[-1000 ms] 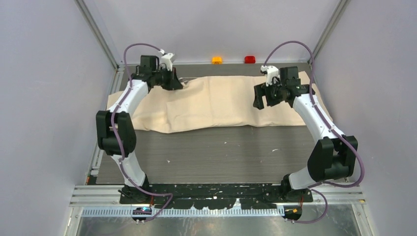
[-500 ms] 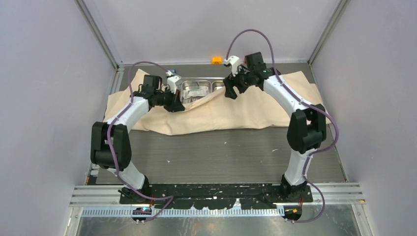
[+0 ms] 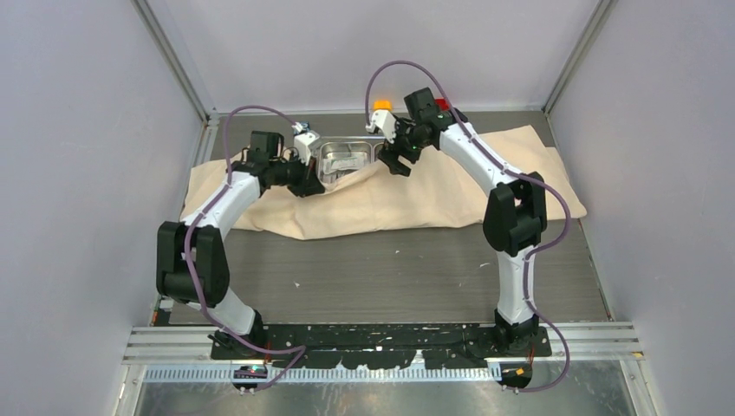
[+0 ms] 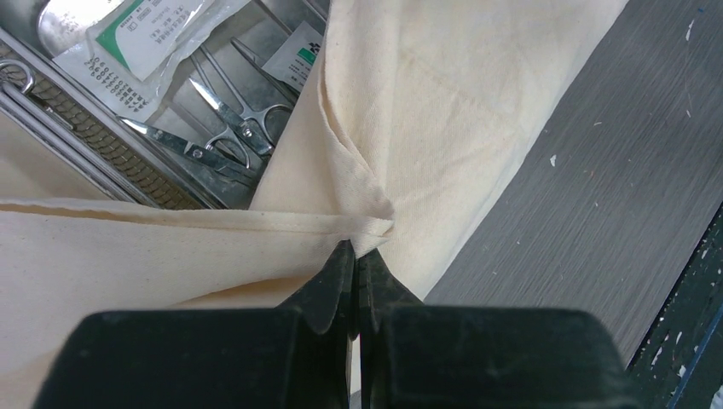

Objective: Open and lay out the surgical kit
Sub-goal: Open the surgical kit at the center of the board.

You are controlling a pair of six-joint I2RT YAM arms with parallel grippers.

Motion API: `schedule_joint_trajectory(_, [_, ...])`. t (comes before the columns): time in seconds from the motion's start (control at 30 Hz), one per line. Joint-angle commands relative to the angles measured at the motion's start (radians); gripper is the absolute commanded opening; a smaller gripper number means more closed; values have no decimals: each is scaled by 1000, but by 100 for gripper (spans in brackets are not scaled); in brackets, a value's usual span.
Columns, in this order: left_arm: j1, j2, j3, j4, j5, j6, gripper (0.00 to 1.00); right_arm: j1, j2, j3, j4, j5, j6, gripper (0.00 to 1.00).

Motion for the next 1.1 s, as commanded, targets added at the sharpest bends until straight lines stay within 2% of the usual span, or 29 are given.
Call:
schedule_joint_trajectory(0.0, [-6, -66, -5, -32, 13, 35, 0, 10, 45, 83, -49, 58, -137, 84])
schedule_joint_trajectory(0.4, [-7, -73, -5, -68, -7, 60, 0, 18, 175, 211, -64, 130, -232, 82])
schedule_joint_trajectory(0.53, [-6, -74, -5, -68, -9, 59, 0, 23, 196, 231, -66, 147, -252, 77])
schedule_joint_trajectory(0.7, [-6, -71, -7, -70, -19, 66, 0, 30, 208, 238, -72, 165, -260, 58])
schedule_joint_trajectory(1.07, [-7, -85, 9, -89, -39, 90, 0, 48, 145, 193, -136, 246, -261, 5])
